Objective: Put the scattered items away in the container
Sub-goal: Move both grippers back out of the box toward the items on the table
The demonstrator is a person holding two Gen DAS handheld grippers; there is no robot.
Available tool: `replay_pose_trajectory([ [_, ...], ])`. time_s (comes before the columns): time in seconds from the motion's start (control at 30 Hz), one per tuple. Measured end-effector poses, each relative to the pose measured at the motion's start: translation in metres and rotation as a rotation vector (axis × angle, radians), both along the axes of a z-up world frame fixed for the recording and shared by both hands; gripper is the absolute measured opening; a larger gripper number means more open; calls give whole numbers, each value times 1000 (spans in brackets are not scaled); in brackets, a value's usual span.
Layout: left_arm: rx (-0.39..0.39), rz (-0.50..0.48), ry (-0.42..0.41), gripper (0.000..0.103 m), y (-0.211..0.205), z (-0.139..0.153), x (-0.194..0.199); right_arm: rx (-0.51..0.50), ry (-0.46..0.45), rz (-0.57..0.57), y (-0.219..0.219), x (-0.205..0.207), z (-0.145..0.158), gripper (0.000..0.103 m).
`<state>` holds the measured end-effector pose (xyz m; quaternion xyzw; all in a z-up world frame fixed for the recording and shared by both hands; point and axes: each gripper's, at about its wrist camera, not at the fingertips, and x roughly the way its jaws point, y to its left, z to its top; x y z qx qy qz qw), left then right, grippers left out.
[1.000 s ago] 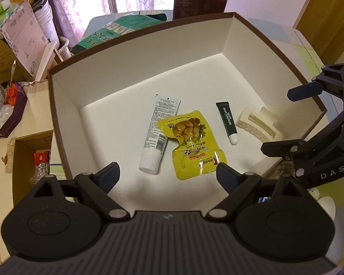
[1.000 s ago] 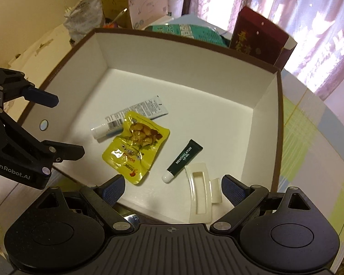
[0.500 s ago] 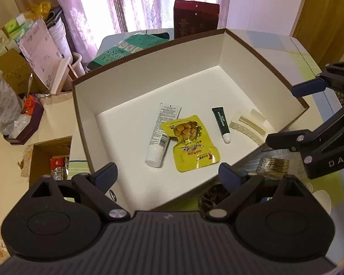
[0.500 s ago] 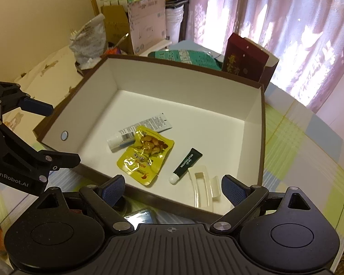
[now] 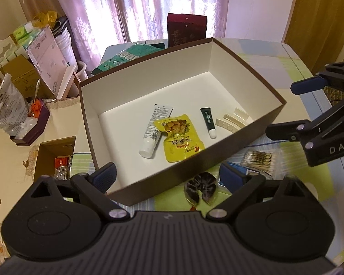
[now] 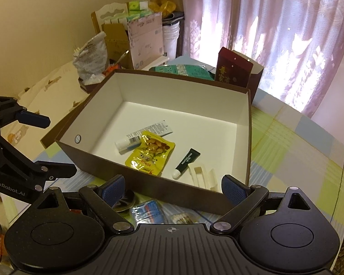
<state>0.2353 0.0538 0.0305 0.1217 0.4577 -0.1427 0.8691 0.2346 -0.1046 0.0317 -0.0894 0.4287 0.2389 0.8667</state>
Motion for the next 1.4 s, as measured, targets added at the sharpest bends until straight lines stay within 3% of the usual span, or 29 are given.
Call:
replay_pose_trajectory([
  [0.3, 1, 7, -44, 95, 2, 4, -29, 62, -23, -26, -25, -28, -1, 96],
  [0.7, -17, 6, -53, 95, 21, -15, -64, 100, 12, -37, -49, -61, -19, 96],
  [1.17, -27, 23, 28, 95, 24, -51, -92, 159, 105, -130, -64, -90, -49, 96],
  [1.4, -13, 23, 67, 95, 17, -69, -96, 96, 131, -168, -65, -104, -71, 96],
])
